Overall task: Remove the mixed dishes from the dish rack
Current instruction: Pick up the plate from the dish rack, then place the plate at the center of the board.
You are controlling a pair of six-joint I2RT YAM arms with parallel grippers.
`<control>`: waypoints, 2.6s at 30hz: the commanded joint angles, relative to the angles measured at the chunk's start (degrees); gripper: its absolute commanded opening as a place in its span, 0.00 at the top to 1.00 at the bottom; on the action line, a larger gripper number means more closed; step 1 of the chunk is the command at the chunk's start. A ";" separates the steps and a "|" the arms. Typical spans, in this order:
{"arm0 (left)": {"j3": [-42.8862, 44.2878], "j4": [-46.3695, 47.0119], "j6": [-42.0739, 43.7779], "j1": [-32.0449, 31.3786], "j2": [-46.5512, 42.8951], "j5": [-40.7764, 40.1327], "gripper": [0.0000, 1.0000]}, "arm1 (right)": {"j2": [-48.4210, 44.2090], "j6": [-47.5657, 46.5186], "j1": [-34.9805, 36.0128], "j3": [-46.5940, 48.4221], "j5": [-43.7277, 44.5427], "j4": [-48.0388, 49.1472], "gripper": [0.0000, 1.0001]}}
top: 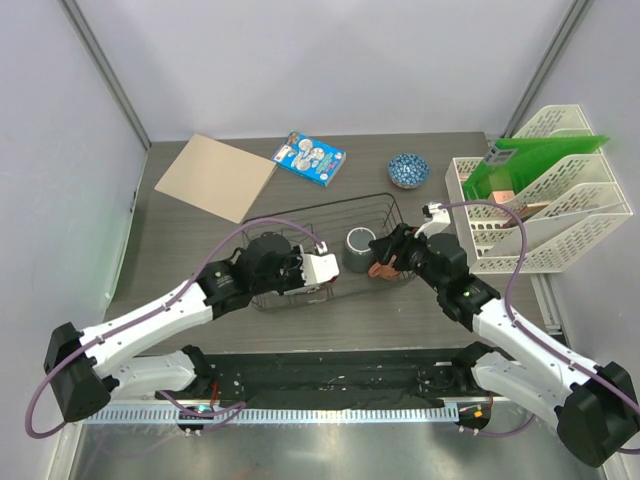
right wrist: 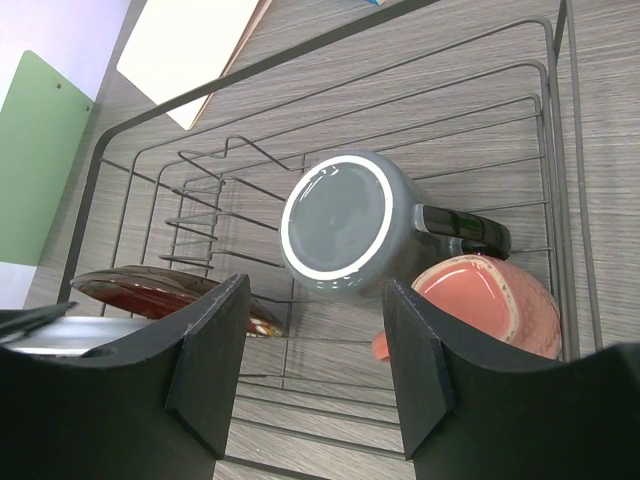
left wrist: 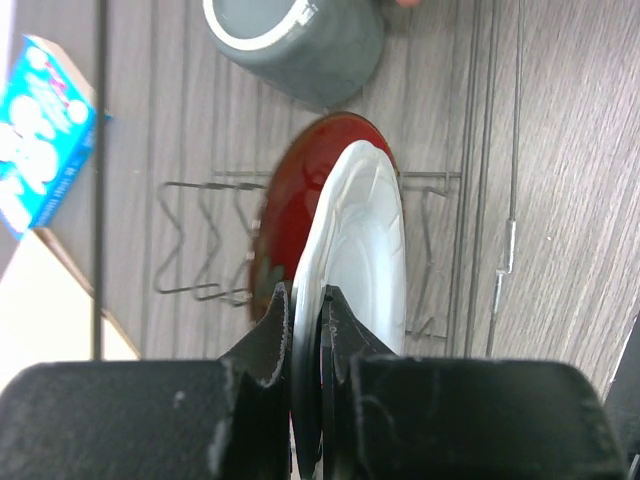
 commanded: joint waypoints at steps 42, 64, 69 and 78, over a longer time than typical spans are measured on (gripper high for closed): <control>13.56 33.74 -90.62 56.77 15.77 5.99 1.00 | -7.45 3.26 0.24 1.15 -3.86 2.66 0.40; 37.63 22.79 -83.06 57.65 52.42 3.80 1.00 | -7.54 1.86 0.24 -0.52 -3.87 1.95 0.39; 44.14 12.07 -81.57 56.69 56.83 4.06 1.00 | -7.19 1.33 0.24 -0.43 -3.25 1.16 0.39; 50.04 -0.69 -77.35 55.81 62.81 0.36 0.91 | -6.66 0.89 0.24 -0.34 -3.34 0.64 0.39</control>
